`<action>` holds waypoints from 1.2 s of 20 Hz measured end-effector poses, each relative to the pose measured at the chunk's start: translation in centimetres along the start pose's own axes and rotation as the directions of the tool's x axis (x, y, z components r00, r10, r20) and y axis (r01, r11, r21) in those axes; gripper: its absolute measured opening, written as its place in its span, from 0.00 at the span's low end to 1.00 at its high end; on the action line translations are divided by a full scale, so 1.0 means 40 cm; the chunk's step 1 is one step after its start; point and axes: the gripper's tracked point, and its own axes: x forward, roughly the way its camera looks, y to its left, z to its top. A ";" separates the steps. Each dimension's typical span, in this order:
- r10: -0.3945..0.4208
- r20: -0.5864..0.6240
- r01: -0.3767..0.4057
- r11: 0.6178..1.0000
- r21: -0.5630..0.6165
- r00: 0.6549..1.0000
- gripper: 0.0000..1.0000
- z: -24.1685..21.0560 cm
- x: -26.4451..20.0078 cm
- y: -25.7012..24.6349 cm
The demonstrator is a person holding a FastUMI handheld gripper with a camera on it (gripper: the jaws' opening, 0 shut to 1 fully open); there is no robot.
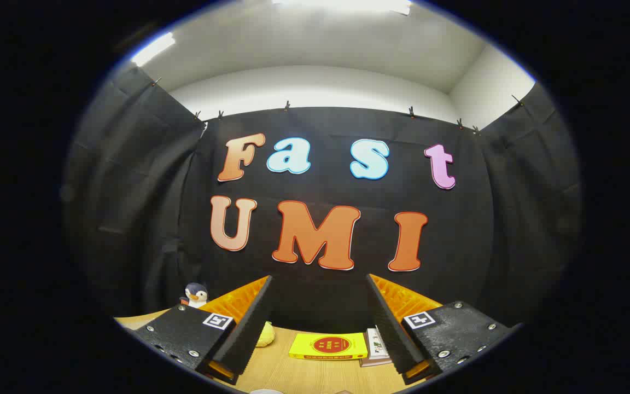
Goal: Open the storage box then place both shoes into the box .Put the left shoe in first, then the right shoe, with the right side of both shoes facing outward in a uniform manner.
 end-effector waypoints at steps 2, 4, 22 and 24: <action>-0.004 0.006 0.004 1.000 0.005 1.000 0.98 0.004 0.002 -0.005; -0.007 0.007 0.007 1.000 0.015 1.000 0.98 0.005 0.008 -0.010; 0.113 -0.245 -0.112 0.994 0.018 0.963 0.98 -0.215 0.000 0.117; 0.182 -0.314 -0.167 0.983 0.073 0.932 0.98 -0.273 -0.015 0.171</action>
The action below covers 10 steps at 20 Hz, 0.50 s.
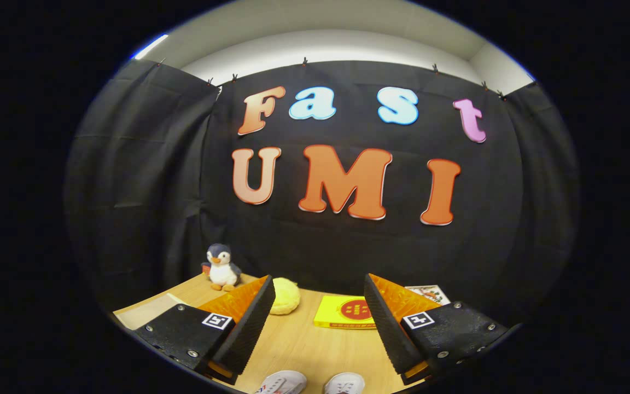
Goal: Open the storage box then place both shoes into the box .Put the left shoe in first, then the right shoe, with the right side of both shoes facing outward in a uniform manner.
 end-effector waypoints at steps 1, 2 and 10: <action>0.036 -0.047 -0.034 0.999 0.028 0.998 0.98 -0.034 0.006 0.024; 0.071 -0.095 -0.065 0.996 0.065 0.993 0.98 -0.071 0.006 0.047; 0.350 -0.404 -0.196 0.906 0.376 0.845 0.96 -0.323 -0.032 0.219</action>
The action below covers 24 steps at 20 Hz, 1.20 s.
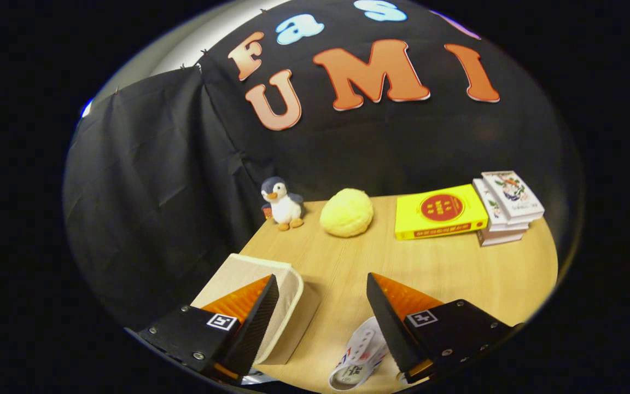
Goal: Open the storage box then place both shoes into the box .Put the left shoe in first, then the right shoe, with the right side of both shoes facing outward in a uniform manner.
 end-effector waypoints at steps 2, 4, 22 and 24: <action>0.057 -0.063 -0.054 0.998 0.039 0.996 0.97 -0.051 0.013 0.033; 0.128 -0.125 -0.117 0.989 0.092 0.984 0.96 -0.101 0.030 0.069; 0.451 -0.343 -0.285 0.853 0.438 0.824 0.96 -0.310 0.143 0.235; 0.476 -0.344 -0.300 0.839 0.454 0.809 0.95 -0.305 0.139 0.247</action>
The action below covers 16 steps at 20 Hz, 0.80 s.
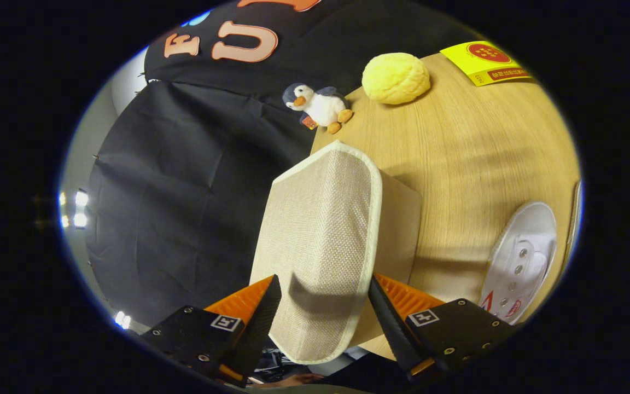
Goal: Open the storage box then place both shoes into the box .Put the left shoe in first, then the right shoe, with the right side of both shoes facing outward in a uniform manner.
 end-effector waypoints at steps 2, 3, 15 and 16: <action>-0.003 0.004 0.003 1.000 -0.003 1.000 0.87 0.003 -0.016 -0.003; 0.009 0.006 -0.009 1.000 0.006 1.000 0.84 0.006 -0.027 0.005; 0.202 0.080 -0.198 0.978 -0.061 0.976 0.52 0.105 -0.111 0.265; 0.211 0.096 -0.205 0.976 -0.069 0.973 0.47 0.120 -0.112 0.285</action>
